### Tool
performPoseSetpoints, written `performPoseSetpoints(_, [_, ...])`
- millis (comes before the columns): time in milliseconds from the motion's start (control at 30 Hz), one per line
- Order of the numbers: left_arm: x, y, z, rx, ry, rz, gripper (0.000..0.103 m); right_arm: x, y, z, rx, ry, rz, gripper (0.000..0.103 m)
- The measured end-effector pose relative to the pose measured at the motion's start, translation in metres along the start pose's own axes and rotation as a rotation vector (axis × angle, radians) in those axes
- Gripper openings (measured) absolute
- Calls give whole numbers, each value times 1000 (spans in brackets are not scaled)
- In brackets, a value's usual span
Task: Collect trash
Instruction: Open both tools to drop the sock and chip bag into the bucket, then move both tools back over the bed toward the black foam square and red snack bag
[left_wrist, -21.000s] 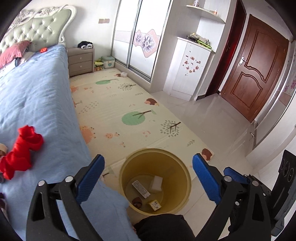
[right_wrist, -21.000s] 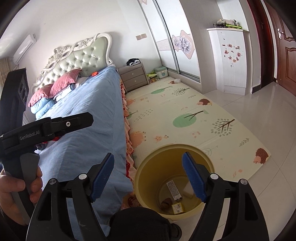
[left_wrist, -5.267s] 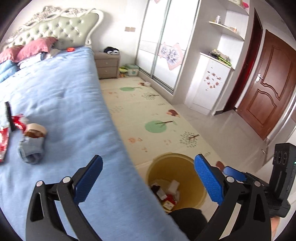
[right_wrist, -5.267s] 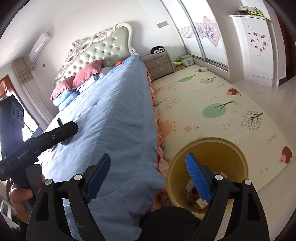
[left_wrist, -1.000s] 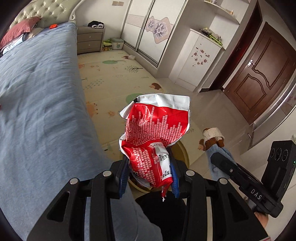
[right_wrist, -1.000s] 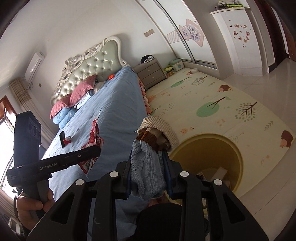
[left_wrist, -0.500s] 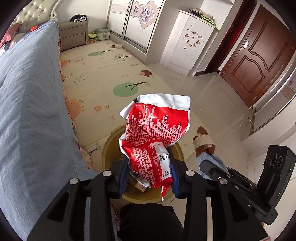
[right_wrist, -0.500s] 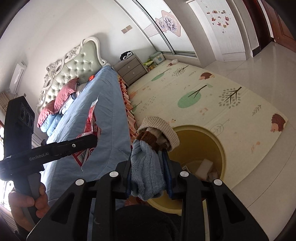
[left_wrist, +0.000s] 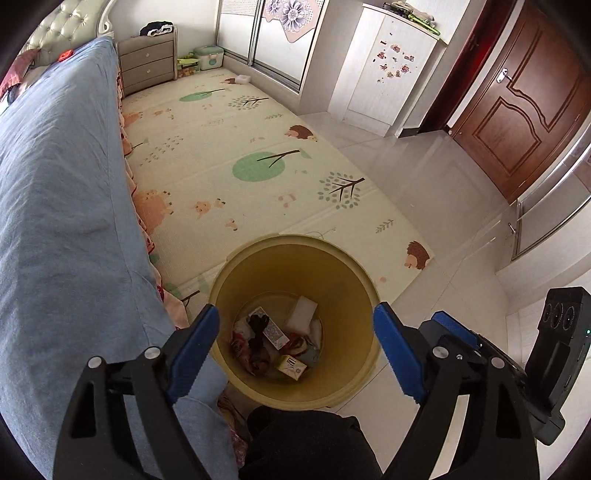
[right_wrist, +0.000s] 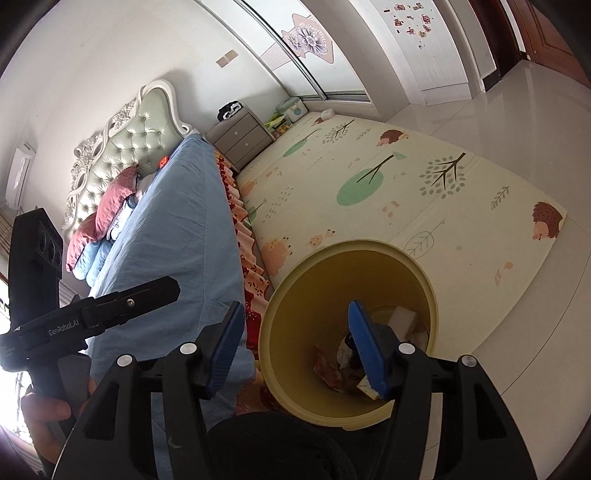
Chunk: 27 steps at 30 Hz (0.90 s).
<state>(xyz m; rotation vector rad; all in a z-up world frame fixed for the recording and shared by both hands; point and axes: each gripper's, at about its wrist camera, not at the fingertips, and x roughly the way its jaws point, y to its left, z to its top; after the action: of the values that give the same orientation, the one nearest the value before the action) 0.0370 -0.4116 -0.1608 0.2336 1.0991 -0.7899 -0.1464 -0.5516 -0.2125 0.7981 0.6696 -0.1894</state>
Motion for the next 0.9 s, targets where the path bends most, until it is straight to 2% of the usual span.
performPoseSetpoints(267, [-16, -1, -6, 6, -29, -8, 85, -3, 16, 1, -38, 13, 9, 58])
performPoseSetpoints(467, [-42, 6, -13, -2, -84, 12, 85, -7, 38, 2, -78, 7, 17, 58])
performPoseSetpoints(700, [-83, 33, -25, -25, -167, 61, 87, -8, 79, 0, -164, 9, 55, 58])
performPoseSetpoints(900, [-121, 76, -47, -84, -228, 125, 88, -3, 124, -7, -251, 21, 95, 58])
